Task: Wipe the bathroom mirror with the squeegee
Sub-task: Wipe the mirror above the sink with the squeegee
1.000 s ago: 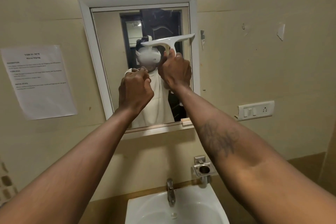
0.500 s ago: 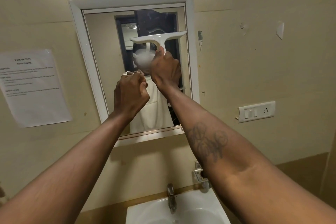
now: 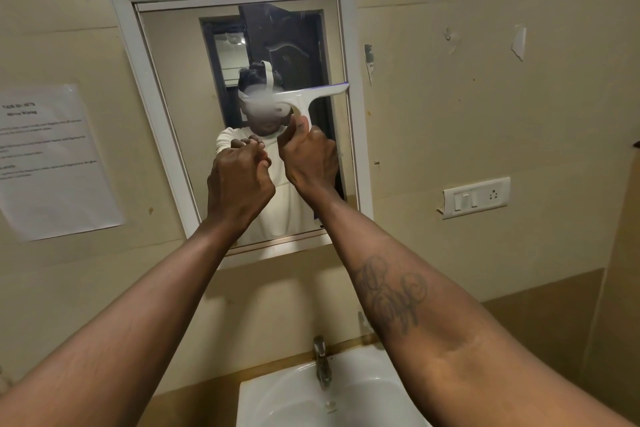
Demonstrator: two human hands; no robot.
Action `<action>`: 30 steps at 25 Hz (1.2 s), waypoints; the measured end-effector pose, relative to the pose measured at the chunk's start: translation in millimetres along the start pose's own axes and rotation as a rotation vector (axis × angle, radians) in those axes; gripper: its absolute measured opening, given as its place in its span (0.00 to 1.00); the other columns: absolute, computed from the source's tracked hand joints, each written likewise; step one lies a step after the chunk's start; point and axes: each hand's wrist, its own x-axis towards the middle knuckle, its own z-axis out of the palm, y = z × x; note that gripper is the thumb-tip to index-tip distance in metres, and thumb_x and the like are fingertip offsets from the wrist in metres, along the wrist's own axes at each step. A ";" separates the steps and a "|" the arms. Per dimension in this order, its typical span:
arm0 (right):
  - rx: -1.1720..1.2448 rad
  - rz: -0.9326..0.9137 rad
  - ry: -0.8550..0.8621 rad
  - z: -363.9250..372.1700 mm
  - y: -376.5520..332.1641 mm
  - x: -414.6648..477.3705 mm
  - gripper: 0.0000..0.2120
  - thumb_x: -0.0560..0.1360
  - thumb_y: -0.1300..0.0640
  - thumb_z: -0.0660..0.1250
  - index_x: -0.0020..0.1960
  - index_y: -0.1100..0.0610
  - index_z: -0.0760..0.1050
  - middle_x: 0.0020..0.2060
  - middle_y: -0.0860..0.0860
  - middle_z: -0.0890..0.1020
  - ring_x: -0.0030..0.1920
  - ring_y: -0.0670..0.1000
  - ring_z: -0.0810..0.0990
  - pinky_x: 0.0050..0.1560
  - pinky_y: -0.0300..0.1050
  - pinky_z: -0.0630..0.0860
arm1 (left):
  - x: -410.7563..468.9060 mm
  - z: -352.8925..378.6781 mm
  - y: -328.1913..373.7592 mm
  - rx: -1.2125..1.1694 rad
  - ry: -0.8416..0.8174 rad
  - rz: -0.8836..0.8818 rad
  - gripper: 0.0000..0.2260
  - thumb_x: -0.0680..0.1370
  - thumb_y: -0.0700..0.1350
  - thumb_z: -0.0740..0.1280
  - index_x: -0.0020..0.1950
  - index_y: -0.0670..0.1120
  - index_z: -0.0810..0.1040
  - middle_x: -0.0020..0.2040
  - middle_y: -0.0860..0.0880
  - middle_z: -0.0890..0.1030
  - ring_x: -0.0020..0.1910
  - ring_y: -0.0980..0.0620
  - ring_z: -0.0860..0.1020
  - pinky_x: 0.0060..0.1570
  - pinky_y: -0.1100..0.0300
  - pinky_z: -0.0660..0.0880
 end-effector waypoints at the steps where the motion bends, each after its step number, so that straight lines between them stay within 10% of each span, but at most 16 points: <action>1: -0.004 -0.002 -0.006 -1.4 1.9 -4.3 0.20 0.87 0.48 0.53 0.48 0.56 0.78 0.39 0.52 0.82 0.40 0.53 0.82 0.40 0.52 0.83 | -2.1 -1.0 0.0 0.004 -0.001 0.005 0.07 0.78 0.42 0.68 0.54 0.45 0.82 0.48 0.44 0.84 0.48 0.45 0.81 0.46 0.56 0.76; 30: -0.076 0.269 -0.191 -22.1 72.2 -126.4 0.23 0.87 0.44 0.52 0.54 0.59 0.79 0.43 0.59 0.84 0.45 0.62 0.83 0.45 0.56 0.80 | -57.3 -12.7 -6.4 0.031 -0.097 -0.055 0.09 0.77 0.41 0.70 0.56 0.43 0.82 0.51 0.43 0.85 0.53 0.43 0.81 0.51 0.52 0.76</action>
